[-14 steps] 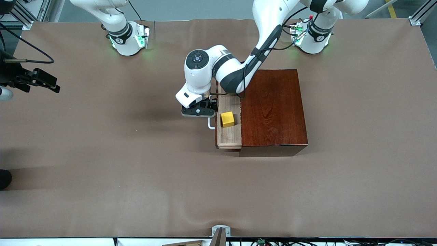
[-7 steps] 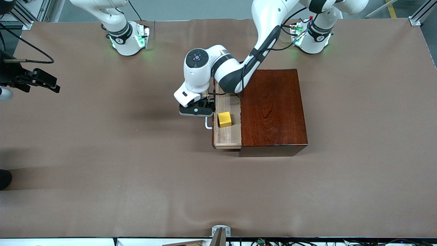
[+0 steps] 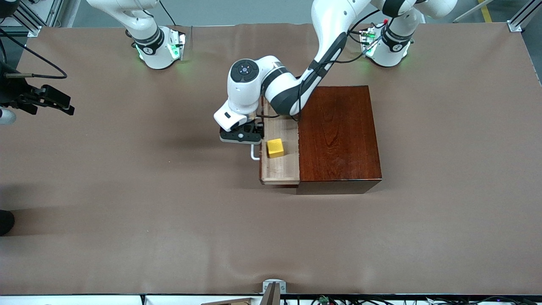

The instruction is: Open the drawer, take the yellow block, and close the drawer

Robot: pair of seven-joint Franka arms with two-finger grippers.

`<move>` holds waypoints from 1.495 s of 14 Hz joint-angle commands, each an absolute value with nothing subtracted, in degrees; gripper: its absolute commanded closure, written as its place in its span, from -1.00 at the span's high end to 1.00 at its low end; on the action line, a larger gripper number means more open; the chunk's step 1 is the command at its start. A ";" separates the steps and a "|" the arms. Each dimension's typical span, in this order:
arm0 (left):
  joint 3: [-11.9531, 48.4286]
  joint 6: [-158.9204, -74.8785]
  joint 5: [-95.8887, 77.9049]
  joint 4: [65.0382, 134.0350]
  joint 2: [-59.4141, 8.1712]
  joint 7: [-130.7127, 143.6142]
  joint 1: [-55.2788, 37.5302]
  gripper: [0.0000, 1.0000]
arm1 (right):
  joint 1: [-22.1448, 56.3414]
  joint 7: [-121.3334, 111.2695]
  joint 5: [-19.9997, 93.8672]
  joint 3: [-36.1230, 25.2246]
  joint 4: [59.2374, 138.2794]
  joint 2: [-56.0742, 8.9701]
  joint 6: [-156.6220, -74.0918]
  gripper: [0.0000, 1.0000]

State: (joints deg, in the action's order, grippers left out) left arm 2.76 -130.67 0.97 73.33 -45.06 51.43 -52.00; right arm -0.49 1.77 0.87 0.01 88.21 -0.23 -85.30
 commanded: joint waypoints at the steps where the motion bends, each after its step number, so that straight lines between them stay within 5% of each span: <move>1: 3.69 -133.51 -0.18 71.02 -46.67 52.47 -52.21 1.00 | -2.01 1.93 0.18 0.26 87.72 -2.01 -85.51 1.00; 5: 2.90 -128.61 -0.09 71.02 -45.44 52.73 -51.68 1.00 | -2.37 1.93 0.18 0.26 87.45 -4.04 -85.61 1.00; 12: 0.00 -115.95 -0.17 71.10 -33.95 52.82 -49.50 1.00 | 1.14 2.46 1.14 0.62 87.45 -10.89 -84.90 1.00; 18: -0.35 -93.11 -3.60 74.53 -17.16 42.92 -34.93 1.00 | 9.12 14.28 1.06 0.53 87.36 -12.66 -85.60 1.00; 21: -0.09 -91.05 -3.69 82.76 -8.56 30.46 -23.86 1.00 | 13.43 25.37 2.54 0.62 87.36 -13.09 -87.44 1.00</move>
State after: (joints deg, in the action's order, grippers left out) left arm -0.82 -90.61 -2.09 73.78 -15.40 37.31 -29.73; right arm 11.21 19.34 1.25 0.92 88.27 -12.53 -86.82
